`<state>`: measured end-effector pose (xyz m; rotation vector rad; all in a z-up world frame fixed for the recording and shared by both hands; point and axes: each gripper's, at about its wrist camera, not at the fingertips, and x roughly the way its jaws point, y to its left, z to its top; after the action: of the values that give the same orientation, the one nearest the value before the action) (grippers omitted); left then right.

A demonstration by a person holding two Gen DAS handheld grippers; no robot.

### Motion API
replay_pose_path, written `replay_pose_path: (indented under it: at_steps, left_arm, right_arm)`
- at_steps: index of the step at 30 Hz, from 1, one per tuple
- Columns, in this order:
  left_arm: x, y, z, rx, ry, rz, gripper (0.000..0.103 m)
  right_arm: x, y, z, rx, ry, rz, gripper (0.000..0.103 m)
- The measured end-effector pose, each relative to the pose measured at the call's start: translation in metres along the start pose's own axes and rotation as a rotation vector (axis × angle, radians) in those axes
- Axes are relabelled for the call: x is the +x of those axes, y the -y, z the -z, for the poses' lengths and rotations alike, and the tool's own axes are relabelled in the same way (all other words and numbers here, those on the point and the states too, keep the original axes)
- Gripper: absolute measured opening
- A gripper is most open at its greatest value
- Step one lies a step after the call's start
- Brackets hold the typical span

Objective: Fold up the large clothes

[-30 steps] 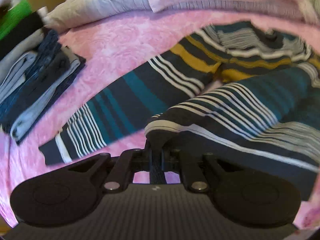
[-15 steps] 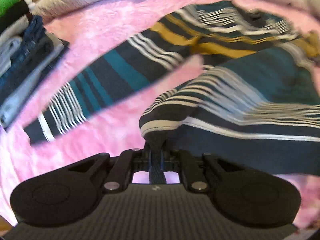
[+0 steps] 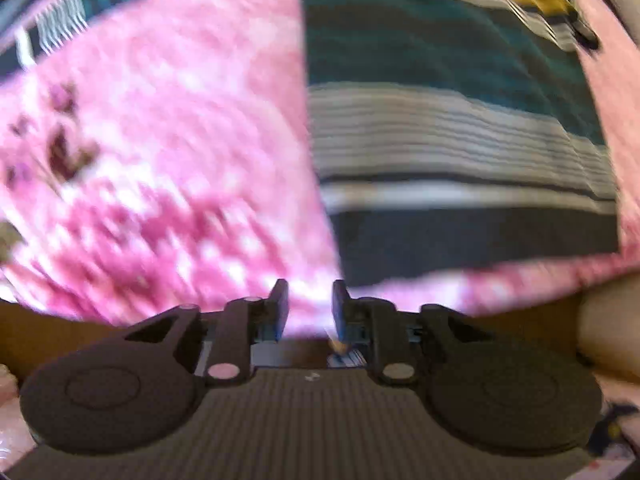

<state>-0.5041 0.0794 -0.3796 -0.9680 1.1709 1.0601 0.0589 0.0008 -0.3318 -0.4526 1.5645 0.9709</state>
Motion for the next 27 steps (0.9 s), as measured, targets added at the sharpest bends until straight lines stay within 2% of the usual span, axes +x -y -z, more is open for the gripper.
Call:
replay_pose_path:
  at_steps: [3,5,7,11,14,20,21,22,24,25,27]
  left_arm:
    - [0.002,0.0,-0.03,-0.066,0.092,-0.028,0.023]
    - [0.002,0.003,-0.053,-0.097,0.157,-0.017,0.024]
    - [0.004,0.014,-0.074,-0.124,0.21,0.001,0.029]
    - [0.013,0.033,-0.102,-0.152,0.255,0.032,0.031]
    - [0.017,0.038,-0.115,-0.165,0.285,0.008,0.031]
    - [0.024,0.031,-0.129,-0.283,0.283,0.022,0.032]
    - [0.025,0.032,-0.129,-0.289,0.276,0.021,0.032]
    - [0.027,0.034,-0.129,-0.288,0.269,0.013,0.032]
    - [0.027,0.036,-0.128,-0.281,0.257,0.002,0.032]
    - [0.026,0.037,-0.128,-0.28,0.25,-0.004,0.032]
    - [0.025,0.037,-0.128,-0.278,0.247,-0.013,0.032]
  right_arm:
    - [0.008,0.006,-0.029,0.007,0.153,-0.021,0.026]
    - [0.013,0.01,-0.051,0.027,0.267,-0.106,0.026]
    - [0.028,0.003,-0.081,0.079,0.333,-0.197,0.026]
    - [0.076,-0.025,-0.136,0.183,0.346,-0.402,0.026]
    - [0.098,-0.031,-0.165,0.282,0.342,-0.487,0.026]
    - [0.134,-0.04,-0.193,0.442,0.324,-0.526,0.026]
    - [0.138,-0.04,-0.196,0.462,0.334,-0.548,0.012]
    - [0.137,-0.041,-0.2,0.448,0.349,-0.537,0.004]
    - [0.124,-0.05,-0.209,0.31,0.393,-0.429,0.003]
    - [0.112,-0.057,-0.215,0.211,0.426,-0.376,0.003]
    - [0.075,-0.08,-0.22,-0.1,0.514,-0.205,0.003]
